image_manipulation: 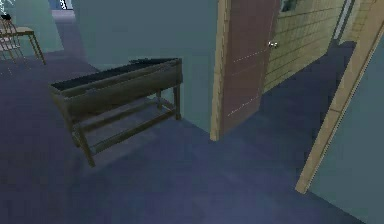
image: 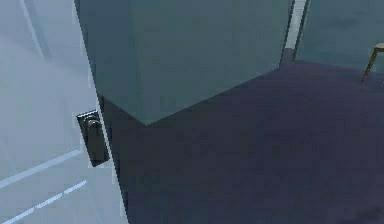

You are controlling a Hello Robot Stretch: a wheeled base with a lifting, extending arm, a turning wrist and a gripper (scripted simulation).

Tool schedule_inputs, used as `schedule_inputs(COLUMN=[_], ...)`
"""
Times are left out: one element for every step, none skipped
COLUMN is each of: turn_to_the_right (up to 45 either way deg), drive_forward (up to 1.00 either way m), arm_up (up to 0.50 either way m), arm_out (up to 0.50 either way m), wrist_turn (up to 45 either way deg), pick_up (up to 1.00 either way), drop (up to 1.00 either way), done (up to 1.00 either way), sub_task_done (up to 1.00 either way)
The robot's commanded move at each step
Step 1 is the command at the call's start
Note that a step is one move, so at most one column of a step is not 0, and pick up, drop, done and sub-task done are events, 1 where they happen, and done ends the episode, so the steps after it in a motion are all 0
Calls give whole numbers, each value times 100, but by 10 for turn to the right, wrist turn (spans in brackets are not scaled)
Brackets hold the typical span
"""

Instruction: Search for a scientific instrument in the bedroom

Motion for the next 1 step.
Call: schedule_inputs(turn_to_the_right=[-90], drive_forward=[0], arm_up=[0], arm_out=[0], wrist_turn=[0], pick_up=[0], drop=[0], done=[0], sub_task_done=[0])
